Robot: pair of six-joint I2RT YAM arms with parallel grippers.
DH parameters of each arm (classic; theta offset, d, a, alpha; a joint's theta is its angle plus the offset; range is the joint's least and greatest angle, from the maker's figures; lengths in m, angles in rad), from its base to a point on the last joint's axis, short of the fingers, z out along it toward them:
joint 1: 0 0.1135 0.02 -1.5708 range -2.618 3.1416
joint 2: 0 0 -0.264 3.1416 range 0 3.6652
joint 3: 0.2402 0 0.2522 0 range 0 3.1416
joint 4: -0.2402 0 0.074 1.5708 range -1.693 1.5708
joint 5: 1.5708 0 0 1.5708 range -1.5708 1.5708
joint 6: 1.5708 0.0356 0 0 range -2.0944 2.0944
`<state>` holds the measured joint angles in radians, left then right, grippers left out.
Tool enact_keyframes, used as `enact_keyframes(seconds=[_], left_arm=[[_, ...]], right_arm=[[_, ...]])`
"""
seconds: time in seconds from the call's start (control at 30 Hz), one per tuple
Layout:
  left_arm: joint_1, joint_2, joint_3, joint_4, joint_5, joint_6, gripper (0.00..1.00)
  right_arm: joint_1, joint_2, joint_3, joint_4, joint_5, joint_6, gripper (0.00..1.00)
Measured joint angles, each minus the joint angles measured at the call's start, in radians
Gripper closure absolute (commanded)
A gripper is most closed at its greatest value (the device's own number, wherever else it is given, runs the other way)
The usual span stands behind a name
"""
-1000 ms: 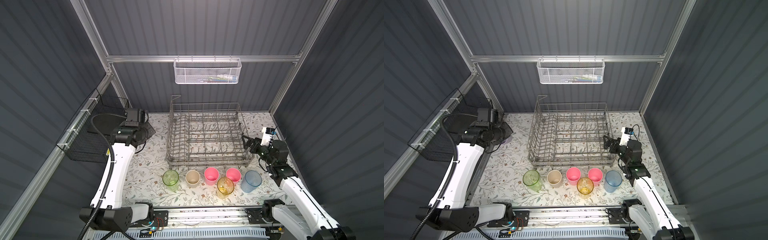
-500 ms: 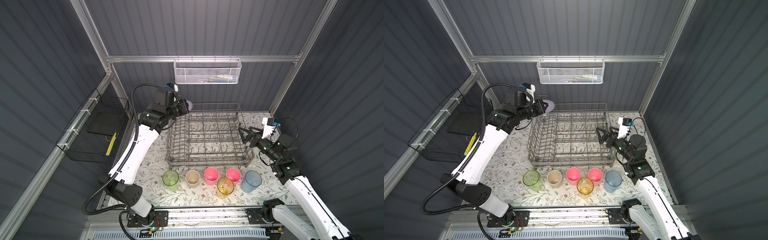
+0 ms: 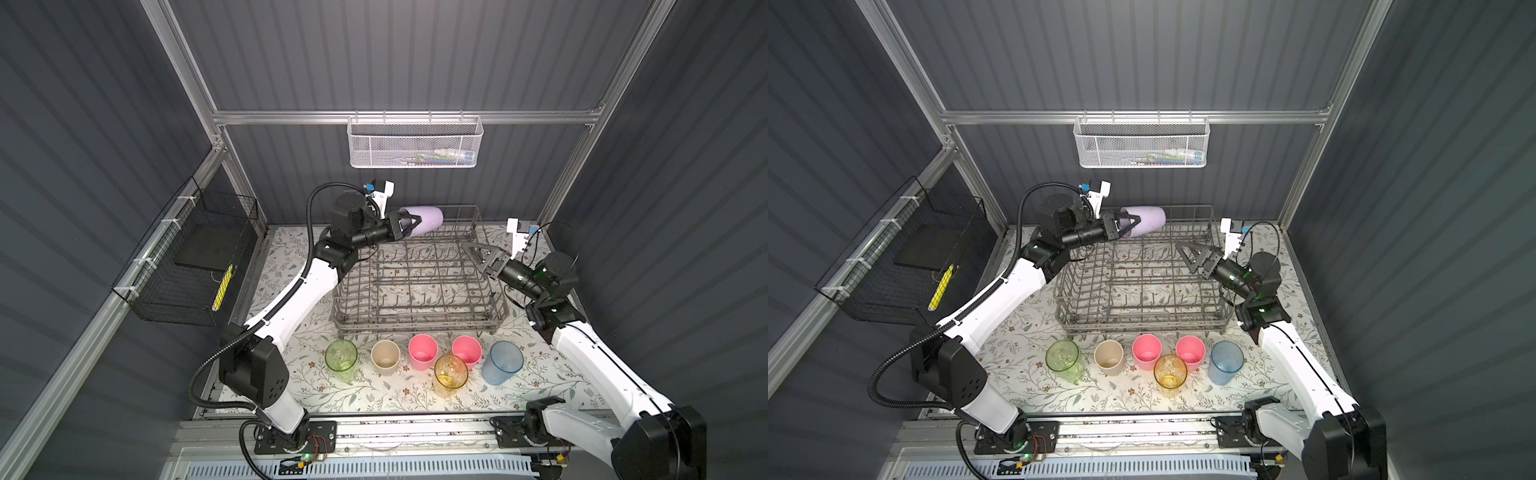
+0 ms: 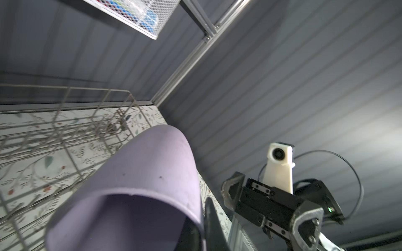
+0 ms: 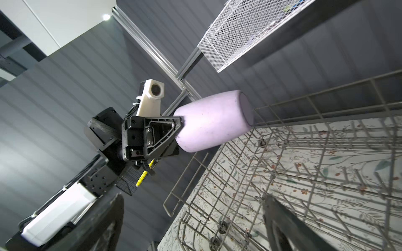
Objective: Load cups into a dish rack
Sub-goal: Place the cup upside down at the dish rack.
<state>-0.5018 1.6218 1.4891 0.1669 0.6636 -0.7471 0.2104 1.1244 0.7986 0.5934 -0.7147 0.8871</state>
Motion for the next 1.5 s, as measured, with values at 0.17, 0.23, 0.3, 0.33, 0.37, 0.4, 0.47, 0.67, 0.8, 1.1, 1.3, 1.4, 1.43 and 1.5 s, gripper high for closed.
enact_keyframes(seconds=[0.17,0.23,0.3,0.33,0.37,0.4,0.47,0.67,0.8,1.1,1.3,1.4,1.43,1.5], left_arm=[[-0.003,-0.018,-0.102,0.196,0.099,-0.079,1.0],[-0.003,-0.029,-0.134,0.25,0.124,-0.098,1.0],[-0.004,-0.042,-0.154,0.286,0.143,-0.108,1.0],[-0.007,-0.045,-0.157,0.296,0.15,-0.113,1.0],[-0.01,-0.047,-0.157,0.309,0.158,-0.117,1.0],[-0.012,-0.049,-0.158,0.328,0.167,-0.124,1.0],[-0.02,-0.049,-0.162,0.367,0.18,-0.139,1.0],[-0.056,-0.039,-0.164,0.423,0.219,-0.16,1.0],[-0.063,-0.019,-0.164,0.433,0.237,-0.167,1.0],[-0.078,0.008,-0.164,0.441,0.251,-0.168,1.0],[-0.089,0.024,-0.164,0.463,0.258,-0.181,1.0],[-0.093,0.03,-0.164,0.463,0.259,-0.182,1.0],[-0.094,0.031,-0.164,0.463,0.262,-0.182,1.0],[-0.095,0.032,-0.164,0.464,0.264,-0.182,1.0]], right_arm=[[0.0,0.079,0.0,0.108,-0.047,0.096,0.01],[0.0,0.092,0.0,0.117,-0.05,0.106,0.01],[0.0,0.094,0.0,0.117,-0.05,0.109,0.01],[0.0,0.094,0.0,0.121,-0.05,0.109,0.01],[0.0,0.094,0.0,0.127,-0.052,0.111,0.01],[0.0,0.094,0.0,0.133,-0.053,0.113,0.01],[0.0,0.094,0.0,0.141,-0.055,0.118,0.01],[0.0,0.121,0.0,0.182,-0.066,0.144,0.01],[0.0,0.13,0.0,0.205,-0.068,0.157,0.01],[0.0,0.136,0.0,0.246,-0.072,0.182,0.03],[0.0,0.167,0.0,0.293,-0.083,0.212,0.04],[0.0,0.174,0.0,0.303,-0.088,0.221,0.05],[0.0,0.175,0.0,0.306,-0.089,0.225,0.06],[0.0,0.175,0.0,0.317,-0.09,0.231,0.07]])
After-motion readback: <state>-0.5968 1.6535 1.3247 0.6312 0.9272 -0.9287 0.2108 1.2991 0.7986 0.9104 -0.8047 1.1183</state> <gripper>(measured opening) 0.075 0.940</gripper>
